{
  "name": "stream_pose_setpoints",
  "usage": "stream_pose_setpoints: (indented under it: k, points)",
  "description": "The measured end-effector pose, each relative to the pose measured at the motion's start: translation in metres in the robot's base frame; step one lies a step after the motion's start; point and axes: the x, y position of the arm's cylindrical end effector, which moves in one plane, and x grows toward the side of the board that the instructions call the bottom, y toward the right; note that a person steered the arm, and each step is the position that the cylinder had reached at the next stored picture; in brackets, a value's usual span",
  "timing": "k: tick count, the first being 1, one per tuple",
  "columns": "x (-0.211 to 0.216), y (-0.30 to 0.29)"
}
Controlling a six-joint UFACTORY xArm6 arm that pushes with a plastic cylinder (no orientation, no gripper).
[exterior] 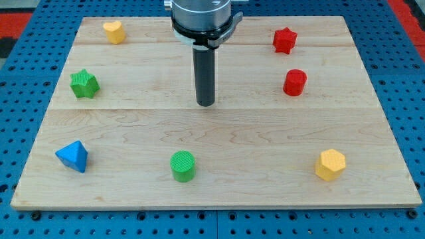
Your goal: Move slightly blue cube towards yellow heart
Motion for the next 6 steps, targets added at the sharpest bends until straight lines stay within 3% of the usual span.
stream_pose_setpoints:
  k: [1, 3, 4, 5, 6]
  points:
    - [-0.024, 0.010]
    - [-0.137, 0.068]
    - [-0.188, 0.068]
    - [-0.208, 0.057]
    - [-0.225, -0.026]
